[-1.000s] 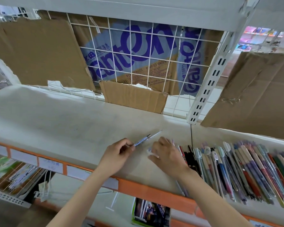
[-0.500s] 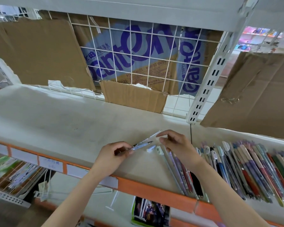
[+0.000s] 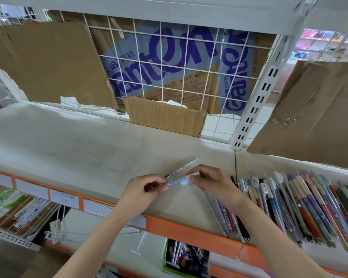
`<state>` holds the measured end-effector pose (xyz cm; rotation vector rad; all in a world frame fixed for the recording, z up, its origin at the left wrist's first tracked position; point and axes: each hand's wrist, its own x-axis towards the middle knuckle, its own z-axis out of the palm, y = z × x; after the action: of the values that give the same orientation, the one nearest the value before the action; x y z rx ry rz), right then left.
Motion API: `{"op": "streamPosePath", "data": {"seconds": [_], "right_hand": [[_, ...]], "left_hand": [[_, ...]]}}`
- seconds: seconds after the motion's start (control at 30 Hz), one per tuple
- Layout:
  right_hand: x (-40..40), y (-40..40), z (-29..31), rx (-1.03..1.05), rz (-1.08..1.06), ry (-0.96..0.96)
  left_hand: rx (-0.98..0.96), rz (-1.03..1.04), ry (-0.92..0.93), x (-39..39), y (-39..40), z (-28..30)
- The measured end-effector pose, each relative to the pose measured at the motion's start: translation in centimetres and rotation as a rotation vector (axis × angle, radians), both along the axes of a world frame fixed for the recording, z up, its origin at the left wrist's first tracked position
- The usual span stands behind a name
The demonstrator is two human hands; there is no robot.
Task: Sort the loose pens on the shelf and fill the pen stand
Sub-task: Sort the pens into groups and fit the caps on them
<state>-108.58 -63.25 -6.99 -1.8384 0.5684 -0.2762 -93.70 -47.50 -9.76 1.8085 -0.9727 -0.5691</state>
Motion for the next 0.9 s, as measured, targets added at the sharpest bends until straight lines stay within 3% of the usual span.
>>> {"op": "streamPosePath", "data": {"seconds": [0.1, 0.37, 0.47, 0.6, 0.7, 0.9], "right_hand": [[0.3, 0.3, -0.2, 0.065, -0.038, -0.019], [0.8, 0.6, -1.5, 0.364, -0.107, -0.139], [1.0, 0.5, -1.4, 0.375, -0.131, -0.173], [1.3, 0.1, -0.1, 0.368, -0.227, -0.259], [0.6, -1.9, 0.6, 0.04, -0.303, -0.135], [-1.0, -4.0, -0.4, -0.845, -0.114, 0.469]], "left_hand": [[-0.012, 0.025, -0.048, -0.3, -0.3, 0.1], [-0.172, 0.15, -0.442, -1.2, -0.8, -1.0], [-0.17, 0.152, -0.423, -1.8, -1.4, -0.8], [-0.023, -0.013, -0.274, -1.9, -2.6, 0.3], [0.051, 0.011, -0.189, -1.1, -3.3, 0.4], [0.115, 0.16, -0.262, 1.8, -4.6, -0.5]]}}
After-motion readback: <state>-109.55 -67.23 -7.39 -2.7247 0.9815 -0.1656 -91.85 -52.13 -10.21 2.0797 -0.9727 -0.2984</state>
